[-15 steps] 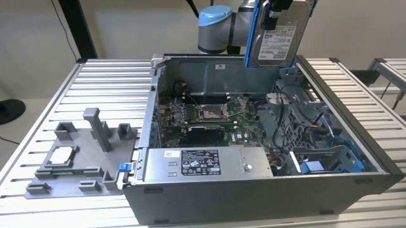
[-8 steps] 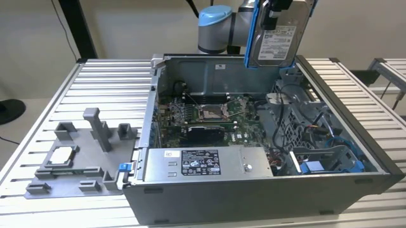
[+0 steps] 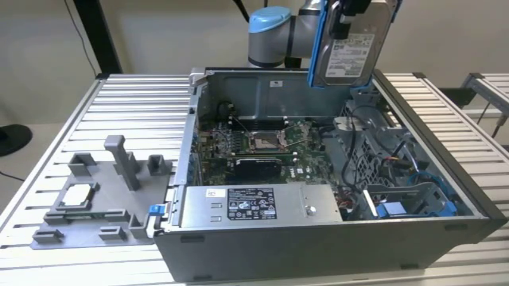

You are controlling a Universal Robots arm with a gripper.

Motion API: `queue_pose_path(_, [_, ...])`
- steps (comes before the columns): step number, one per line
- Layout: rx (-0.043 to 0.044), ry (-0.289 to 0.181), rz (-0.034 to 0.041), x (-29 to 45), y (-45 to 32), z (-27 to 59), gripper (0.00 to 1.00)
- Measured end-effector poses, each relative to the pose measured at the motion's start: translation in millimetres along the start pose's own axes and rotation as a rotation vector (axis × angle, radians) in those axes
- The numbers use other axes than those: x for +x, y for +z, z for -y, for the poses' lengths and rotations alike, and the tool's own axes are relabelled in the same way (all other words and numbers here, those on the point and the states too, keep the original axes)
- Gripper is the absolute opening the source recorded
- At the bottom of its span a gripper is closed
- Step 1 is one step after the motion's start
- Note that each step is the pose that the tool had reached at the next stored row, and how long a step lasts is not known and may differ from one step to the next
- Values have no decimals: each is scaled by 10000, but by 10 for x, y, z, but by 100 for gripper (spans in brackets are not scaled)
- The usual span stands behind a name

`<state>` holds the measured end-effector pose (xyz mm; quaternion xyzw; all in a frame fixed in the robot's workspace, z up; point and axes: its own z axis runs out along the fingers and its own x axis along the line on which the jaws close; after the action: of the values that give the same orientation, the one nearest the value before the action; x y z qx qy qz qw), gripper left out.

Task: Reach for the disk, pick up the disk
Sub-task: 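Pick up the disk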

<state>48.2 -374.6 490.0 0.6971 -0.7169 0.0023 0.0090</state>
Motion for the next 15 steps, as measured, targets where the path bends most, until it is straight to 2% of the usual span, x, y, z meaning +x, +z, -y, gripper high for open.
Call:
queue_pose_path(8, [-4,-5,0,63,0,76,0])
queue_pose_path(15, [-44,-13,-2,133,-1,245,0])
